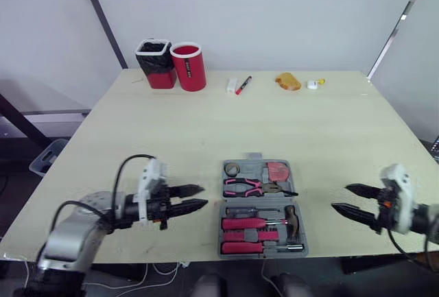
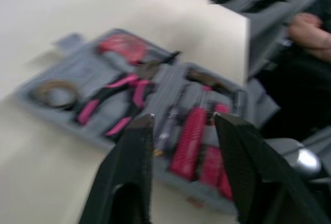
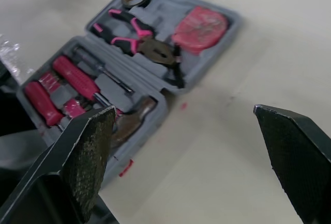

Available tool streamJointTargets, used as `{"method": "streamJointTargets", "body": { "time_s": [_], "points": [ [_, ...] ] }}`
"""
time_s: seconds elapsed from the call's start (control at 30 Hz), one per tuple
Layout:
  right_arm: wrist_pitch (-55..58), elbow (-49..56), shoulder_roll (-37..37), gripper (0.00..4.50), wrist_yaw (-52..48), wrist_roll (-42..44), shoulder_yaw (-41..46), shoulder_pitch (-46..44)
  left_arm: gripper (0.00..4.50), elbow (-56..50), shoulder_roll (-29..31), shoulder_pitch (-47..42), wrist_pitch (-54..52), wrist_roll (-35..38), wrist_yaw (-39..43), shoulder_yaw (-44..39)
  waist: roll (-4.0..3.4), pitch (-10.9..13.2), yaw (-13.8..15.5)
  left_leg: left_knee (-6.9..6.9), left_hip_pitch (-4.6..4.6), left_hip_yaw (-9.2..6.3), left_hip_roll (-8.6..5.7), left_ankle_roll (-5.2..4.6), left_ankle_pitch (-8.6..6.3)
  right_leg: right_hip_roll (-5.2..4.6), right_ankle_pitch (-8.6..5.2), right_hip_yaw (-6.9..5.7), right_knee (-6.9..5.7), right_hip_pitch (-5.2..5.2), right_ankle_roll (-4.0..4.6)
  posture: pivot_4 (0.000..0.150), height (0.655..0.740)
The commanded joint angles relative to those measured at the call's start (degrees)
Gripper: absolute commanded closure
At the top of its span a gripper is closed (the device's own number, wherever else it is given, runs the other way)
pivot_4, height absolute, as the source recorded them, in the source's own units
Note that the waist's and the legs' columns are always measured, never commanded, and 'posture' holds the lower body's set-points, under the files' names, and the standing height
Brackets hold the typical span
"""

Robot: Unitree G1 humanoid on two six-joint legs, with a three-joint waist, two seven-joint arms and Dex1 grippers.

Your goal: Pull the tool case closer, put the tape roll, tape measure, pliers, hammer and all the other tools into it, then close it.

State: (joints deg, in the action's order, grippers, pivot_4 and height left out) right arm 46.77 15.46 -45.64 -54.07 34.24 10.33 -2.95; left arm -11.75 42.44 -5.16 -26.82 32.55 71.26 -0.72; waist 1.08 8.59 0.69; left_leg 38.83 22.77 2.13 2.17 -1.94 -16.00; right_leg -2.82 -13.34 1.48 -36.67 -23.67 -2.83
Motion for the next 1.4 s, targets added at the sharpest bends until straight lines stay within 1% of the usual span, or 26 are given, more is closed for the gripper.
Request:
{"method": "streamJointTargets", "body": {
  "time_s": [0.03,0.1,0.17,0.33,0.4,0.5,0.6,0.7,0.97,1.1,1.23,1.4],
  "points": [
    [5.91,-4.26,0.27,0.0,1.35,-1.16,-6.3,-8.61,4.27,1.91,-0.49,-1.2,4.94,-3.46,3.21,4.08,0.01,-0.01,0.03,0.0,-0.04,0.0,0.0,0.0,0.0,0.01,0.0,0.0,0.0,0.02,0.0,0.15,0.74],
    [9.74,-12.04,3.24,0.0,1.23,-3.86,-13.67,-19.12,4.48,7.41,-2.79,-2.4,11.41,-8.01,4.9,8.29,0.01,0.0,-0.59,0.0,-0.15,0.1,0.03,0.0,0.0,0.05,0.02,0.07,0.02,0.05,0.01,0.15,0.74],
    [10.37,-17.23,4.55,0.0,-0.01,-5.96,-18.06,-24.68,4.48,11.25,-4.57,-3.35,15.4,-10.61,5.59,10.47,-0.01,0.01,-1.0,0.05,-0.15,0.17,-0.01,-0.01,0.02,0.05,0.04,0.11,-0.05,0.06,0.01,0.15,0.74],
    [10.45,-28.15,8.24,0.0,-0.71,-8.13,-20.76,-32.87,4.48,16.18,-7.39,-4.51,20.17,-13.53,5.74,12.68,0.03,0.0,-0.71,0.04,0.05,0.24,0.0,-0.01,0.01,0.05,0.03,-0.03,-0.02,0.02,0.02,0.15,0.74],
    [9.33,-32.56,9.64,0.0,-0.88,-9.8,-22.1,-35.42,4.48,17.74,-7.99,-4.56,21.95,-14.75,5.65,13.42,0.02,0.0,-0.76,0.02,0.08,0.28,0.0,-0.01,0.01,0.04,0.14,-0.03,0.02,0.01,-0.16,0.15,0.74],
    [7.82,-39.96,12.22,0.0,-2.17,-12.42,-24.21,-38.81,4.48,18.0,-8.83,-4.81,22.17,-16.32,4.61,14.25,0.03,-0.01,-1.08,0.02,0.07,0.32,0.0,-0.02,0.0,0.03,0.15,-0.02,0.04,0.01,-0.18,0.15,0.74],
    [7.43,-43.62,13.74,0.0,-4.82,-13.39,-25.25,-40.7,4.48,17.96,-8.95,-4.98,22.0,-17.29,4.09,14.66,0.03,0.0,-1.23,0.02,0.05,0.29,0.0,-0.02,0.0,0.04,0.15,-0.03,-0.01,0.02,-0.18,0.15,0.74],
    [7.87,-45.05,15.27,0.0,-7.9,-13.52,-26.37,-41.66,4.48,18.51,-8.51,-5.02,21.58,-18.68,3.79,15.3,0.01,0.0,-1.42,0.02,0.03,0.3,0.01,-0.02,0.01,0.04,0.16,-0.02,-0.05,0.01,-0.2,0.15,0.74],
    [9.94,-46.41,18.21,0.0,-8.07,-11.99,-21.97,-41.86,4.48,22.02,-7.61,-4.4,24.1,-21.11,3.87,15.23,-0.01,-0.02,-1.66,0.02,-0.05,0.31,0.04,-0.02,0.01,0.05,0.18,-0.01,-0.12,0.01,-0.22,0.15,0.74],
    [11.57,-43.71,18.44,0.0,-7.75,-11.23,-20.3,-40.06,4.48,23.33,-7.13,-3.96,26.21,-21.76,3.87,15.37,-0.02,-0.03,-1.68,0.02,-0.07,0.28,0.07,-0.02,0.01,0.07,0.18,-0.04,-0.14,0.01,-0.21,0.15,0.74],
    [15.81,-37.23,18.91,0.0,-6.04,-7.29,-15.13,-36.62,4.48,23.55,-6.84,-3.19,27.41,-21.95,3.71,15.45,-0.06,-0.04,-1.81,0.02,-0.08,0.21,0.09,-0.02,0.01,0.07,0.18,-0.01,-0.15,0.01,-0.21,0.15,0.74],
    [18.24,-32.16,18.61,0.0,-4.54,-5.42,-12.84,-33.48,4.48,23.41,-6.44,-2.57,28.24,-21.97,3.78,15.41,-0.1,-0.07,-1.79,0.02,-0.13,0.05,0.09,-0.02,0.01,0.07,0.18,0.03,-0.16,0.02,-0.22,0.15,0.74]
  ]
}}
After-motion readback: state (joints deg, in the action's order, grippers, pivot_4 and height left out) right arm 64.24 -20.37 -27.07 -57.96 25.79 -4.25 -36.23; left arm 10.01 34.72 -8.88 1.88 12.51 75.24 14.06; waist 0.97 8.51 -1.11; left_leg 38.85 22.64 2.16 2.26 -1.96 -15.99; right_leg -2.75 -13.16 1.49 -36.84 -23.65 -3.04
